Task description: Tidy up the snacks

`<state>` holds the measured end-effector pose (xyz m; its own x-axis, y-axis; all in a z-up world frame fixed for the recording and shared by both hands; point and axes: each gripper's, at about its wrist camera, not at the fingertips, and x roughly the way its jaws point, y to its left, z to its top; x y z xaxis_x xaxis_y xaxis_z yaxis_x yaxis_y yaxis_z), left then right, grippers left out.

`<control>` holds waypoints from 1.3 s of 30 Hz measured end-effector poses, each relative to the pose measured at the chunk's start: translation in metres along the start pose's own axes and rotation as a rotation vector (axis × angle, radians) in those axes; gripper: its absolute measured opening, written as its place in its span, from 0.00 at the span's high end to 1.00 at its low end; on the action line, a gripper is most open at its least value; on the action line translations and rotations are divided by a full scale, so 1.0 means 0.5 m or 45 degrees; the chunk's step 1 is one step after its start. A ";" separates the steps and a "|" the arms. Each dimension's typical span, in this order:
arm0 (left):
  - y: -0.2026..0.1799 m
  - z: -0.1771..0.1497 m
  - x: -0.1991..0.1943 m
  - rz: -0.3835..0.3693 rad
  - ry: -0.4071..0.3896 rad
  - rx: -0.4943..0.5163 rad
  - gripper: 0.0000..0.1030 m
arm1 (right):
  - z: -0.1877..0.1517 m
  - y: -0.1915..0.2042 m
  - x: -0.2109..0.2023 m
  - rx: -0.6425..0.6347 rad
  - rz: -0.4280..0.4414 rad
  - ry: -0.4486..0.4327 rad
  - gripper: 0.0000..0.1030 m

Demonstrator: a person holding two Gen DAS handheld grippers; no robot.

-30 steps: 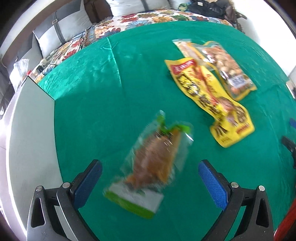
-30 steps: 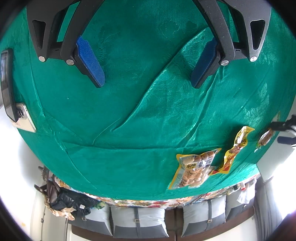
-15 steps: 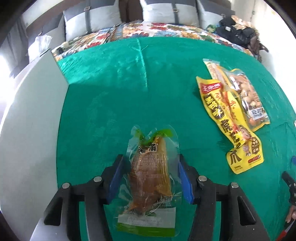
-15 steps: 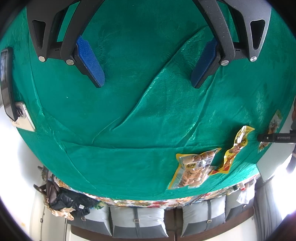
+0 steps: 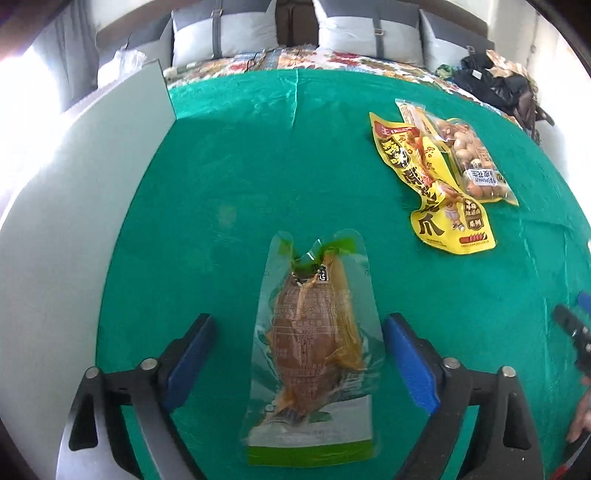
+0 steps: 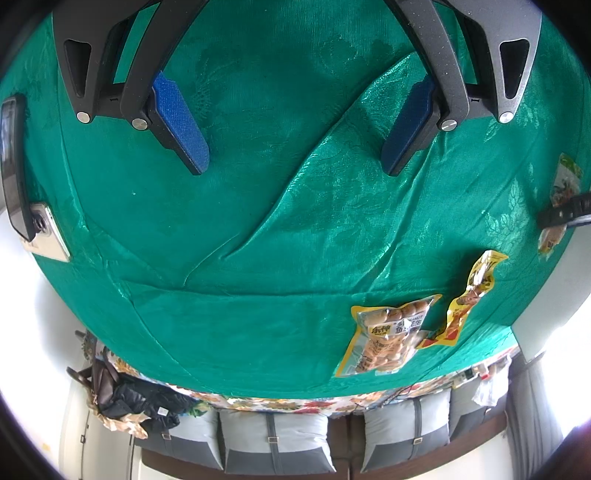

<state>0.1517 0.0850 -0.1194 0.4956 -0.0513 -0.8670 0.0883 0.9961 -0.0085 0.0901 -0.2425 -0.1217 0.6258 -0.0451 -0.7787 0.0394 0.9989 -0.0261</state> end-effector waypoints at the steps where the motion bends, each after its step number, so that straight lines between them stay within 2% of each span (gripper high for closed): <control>1: 0.010 -0.002 0.001 0.002 -0.005 -0.005 0.03 | 0.000 0.000 0.000 0.000 0.000 0.000 0.06; 2: 0.021 -0.004 0.007 0.011 -0.008 -0.013 0.00 | 0.000 0.000 0.000 0.000 0.000 0.000 0.06; 12: 0.031 -0.010 0.021 -0.018 -0.119 0.027 0.00 | 0.000 0.000 0.000 0.000 0.000 0.000 0.06; 39: 0.029 -0.011 0.021 -0.020 -0.120 0.024 0.00 | -0.001 0.000 0.001 -0.002 0.000 -0.001 0.06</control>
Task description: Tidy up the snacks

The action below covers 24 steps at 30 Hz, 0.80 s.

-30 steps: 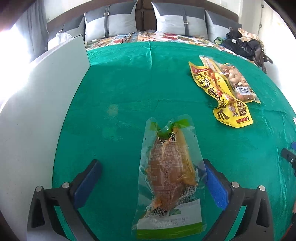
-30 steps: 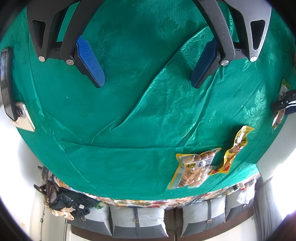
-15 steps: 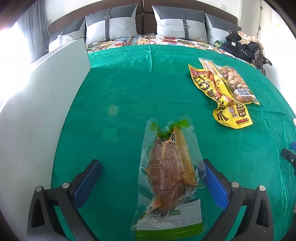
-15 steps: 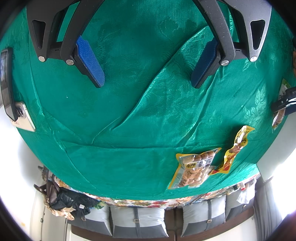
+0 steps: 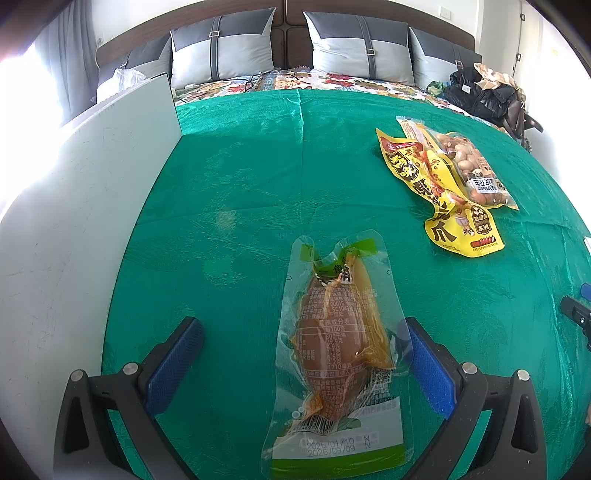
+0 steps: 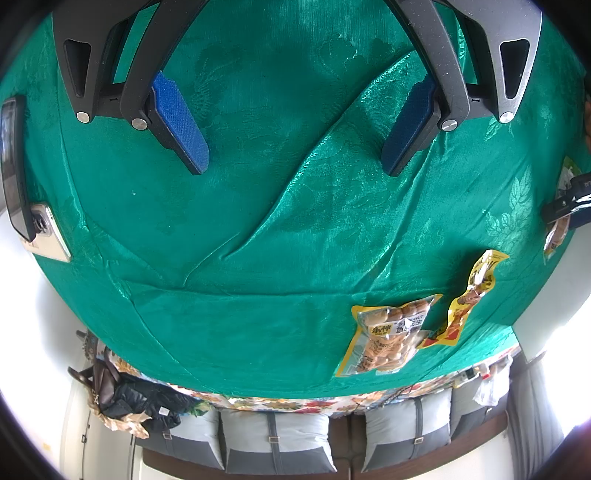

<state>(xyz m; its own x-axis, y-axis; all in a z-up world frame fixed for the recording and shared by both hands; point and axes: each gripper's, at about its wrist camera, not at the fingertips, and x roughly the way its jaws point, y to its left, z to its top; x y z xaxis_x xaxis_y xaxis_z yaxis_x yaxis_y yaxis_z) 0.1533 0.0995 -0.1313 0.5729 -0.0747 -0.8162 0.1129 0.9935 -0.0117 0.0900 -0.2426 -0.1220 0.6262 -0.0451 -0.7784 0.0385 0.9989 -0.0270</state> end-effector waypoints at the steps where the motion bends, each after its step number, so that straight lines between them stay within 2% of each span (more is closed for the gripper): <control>1: -0.001 0.000 0.000 0.000 0.000 0.000 0.00 | 0.000 0.000 0.000 0.000 0.000 0.000 0.06; 13: 0.001 0.000 0.000 -0.001 0.000 -0.001 0.00 | 0.002 -0.001 0.000 -0.007 0.016 0.002 0.06; 17: 0.001 0.000 0.000 -0.001 0.000 -0.001 0.00 | 0.013 -0.006 -0.005 0.007 0.018 0.043 0.08; 20: 0.001 0.000 0.000 -0.001 0.000 -0.001 0.00 | 0.059 -0.010 -0.016 0.090 0.094 -0.015 0.09; 24: 0.001 0.000 0.001 -0.002 0.000 -0.001 0.00 | 0.182 0.031 0.023 0.076 0.226 0.005 0.09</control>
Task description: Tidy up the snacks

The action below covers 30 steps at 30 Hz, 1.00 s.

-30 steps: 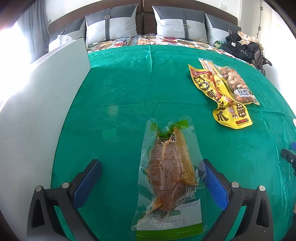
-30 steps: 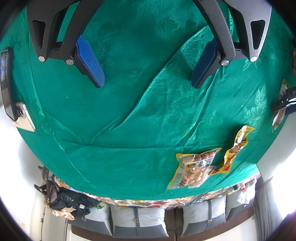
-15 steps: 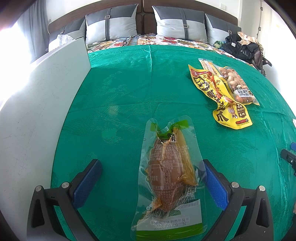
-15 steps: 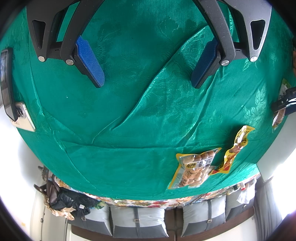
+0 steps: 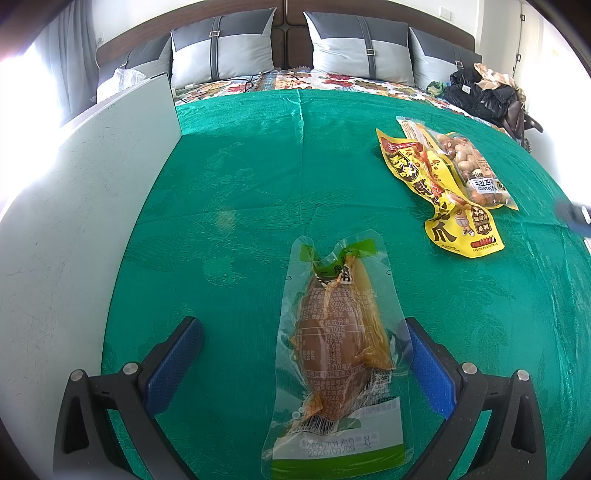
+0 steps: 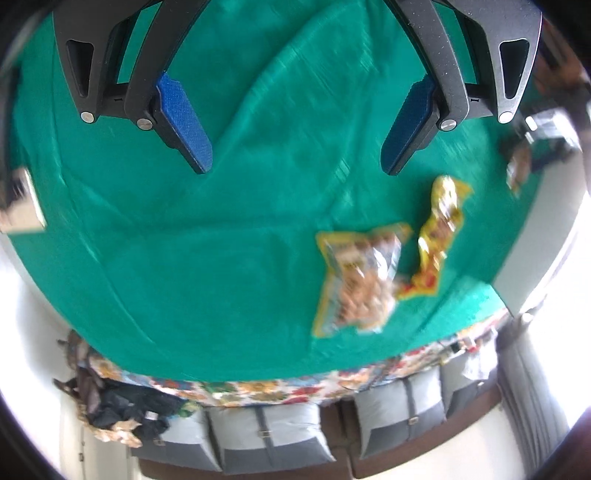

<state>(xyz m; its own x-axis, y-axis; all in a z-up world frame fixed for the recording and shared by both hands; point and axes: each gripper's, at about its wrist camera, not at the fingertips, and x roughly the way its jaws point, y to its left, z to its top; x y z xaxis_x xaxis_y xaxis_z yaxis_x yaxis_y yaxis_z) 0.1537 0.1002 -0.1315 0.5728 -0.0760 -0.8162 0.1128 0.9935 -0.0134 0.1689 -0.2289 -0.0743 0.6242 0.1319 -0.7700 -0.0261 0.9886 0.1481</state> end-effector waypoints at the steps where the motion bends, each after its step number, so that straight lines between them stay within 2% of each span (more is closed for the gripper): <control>1: 0.000 0.000 0.000 0.000 0.000 0.000 0.00 | 0.032 0.012 0.022 -0.002 0.017 0.023 0.08; 6: 0.000 0.000 0.000 0.000 0.000 0.000 0.00 | 0.139 0.069 0.158 -0.013 -0.019 0.179 0.08; 10: 0.001 0.001 0.001 -0.001 0.000 -0.001 0.00 | 0.155 0.110 0.236 -0.090 -0.116 0.307 0.08; 11: 0.001 0.001 0.002 0.000 0.000 0.000 0.00 | 0.152 0.120 0.238 -0.148 -0.155 0.302 0.08; 12: 0.002 0.002 0.001 -0.001 0.000 -0.001 0.00 | 0.147 0.123 0.235 -0.181 -0.163 0.304 0.15; 13: 0.002 0.002 0.002 -0.001 0.000 -0.001 0.00 | 0.145 0.120 0.225 -0.184 -0.147 0.284 0.35; 14: 0.001 -0.001 0.000 0.000 0.000 -0.001 0.00 | 0.144 0.115 0.215 -0.182 -0.136 0.286 0.39; 16: -0.001 -0.004 -0.004 0.000 0.000 -0.001 0.00 | 0.133 0.096 0.201 -0.159 -0.092 0.322 0.40; 19: 0.000 -0.004 -0.003 0.000 0.000 -0.001 0.00 | 0.100 0.053 0.152 -0.115 -0.041 0.328 0.41; 22: -0.001 -0.004 -0.003 0.000 0.000 -0.001 0.00 | 0.039 0.023 0.076 -0.087 0.023 0.320 0.41; 27: 0.000 -0.004 -0.003 0.000 0.000 -0.002 0.00 | -0.107 0.021 -0.030 -0.130 -0.007 0.211 0.41; 29: 0.000 -0.004 -0.003 -0.001 0.000 -0.002 0.00 | -0.164 0.013 -0.038 -0.124 -0.042 0.173 0.40; 30: 0.000 -0.004 -0.003 -0.001 0.000 -0.002 0.00 | -0.180 0.018 -0.031 -0.131 -0.055 0.151 0.36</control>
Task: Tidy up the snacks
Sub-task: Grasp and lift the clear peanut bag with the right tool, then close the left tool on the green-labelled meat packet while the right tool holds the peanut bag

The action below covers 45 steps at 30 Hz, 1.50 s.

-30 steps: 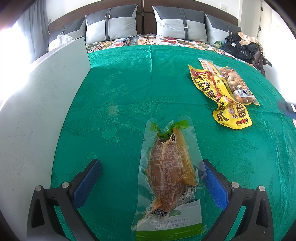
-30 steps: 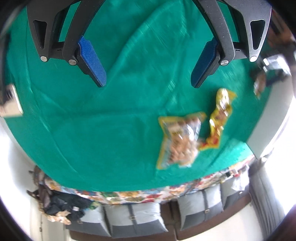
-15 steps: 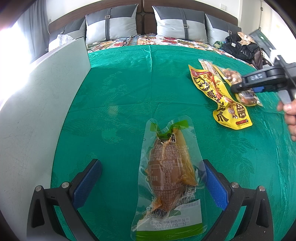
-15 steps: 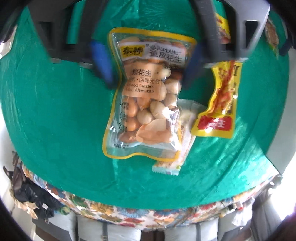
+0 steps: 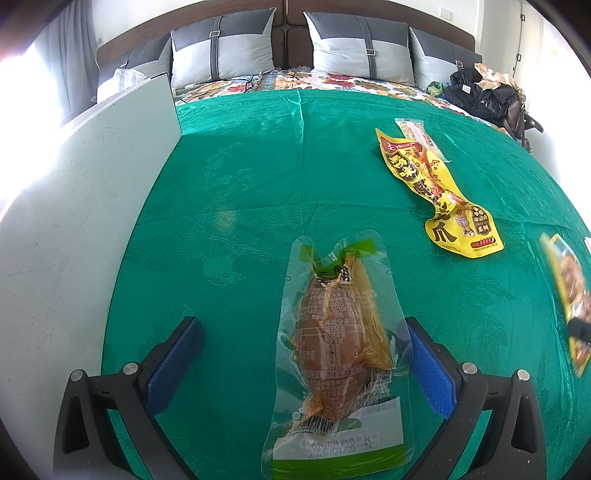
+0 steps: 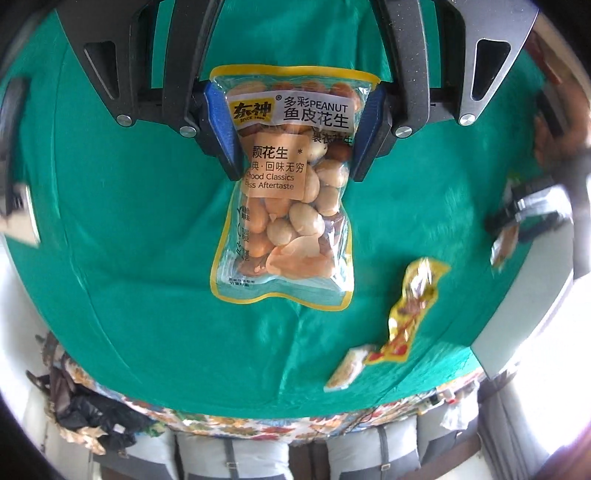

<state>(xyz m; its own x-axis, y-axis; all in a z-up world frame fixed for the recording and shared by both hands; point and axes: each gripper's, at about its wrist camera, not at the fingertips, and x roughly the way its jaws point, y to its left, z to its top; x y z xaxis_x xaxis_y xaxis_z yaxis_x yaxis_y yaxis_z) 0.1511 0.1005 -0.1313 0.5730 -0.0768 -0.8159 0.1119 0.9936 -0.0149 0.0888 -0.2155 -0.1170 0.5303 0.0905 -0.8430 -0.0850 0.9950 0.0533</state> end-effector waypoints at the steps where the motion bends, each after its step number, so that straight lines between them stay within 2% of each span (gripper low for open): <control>1: -0.001 0.000 0.000 -0.001 0.000 -0.001 0.00 | -0.012 0.005 0.003 -0.026 -0.019 -0.040 0.31; 2: 0.000 0.000 0.000 0.000 0.000 0.000 0.00 | -0.019 0.014 0.003 -0.066 -0.039 -0.077 0.29; 4: 0.000 0.000 0.000 0.001 0.000 0.000 0.00 | -0.018 0.027 0.008 -0.114 -0.070 -0.080 0.17; 7: 0.000 0.000 0.000 0.000 0.000 0.000 0.00 | -0.025 0.017 0.009 -0.076 -0.068 -0.133 0.08; 45: 0.001 0.000 0.000 0.000 0.000 -0.001 0.00 | -0.019 0.020 0.011 -0.072 -0.079 -0.128 0.05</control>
<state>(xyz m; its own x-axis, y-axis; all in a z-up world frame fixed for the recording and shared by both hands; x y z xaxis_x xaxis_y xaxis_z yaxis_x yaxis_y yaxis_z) 0.1512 0.1010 -0.1314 0.5729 -0.0768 -0.8160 0.1111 0.9937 -0.0156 0.0829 -0.2052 -0.1260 0.6178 0.0355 -0.7856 -0.0955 0.9950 -0.0301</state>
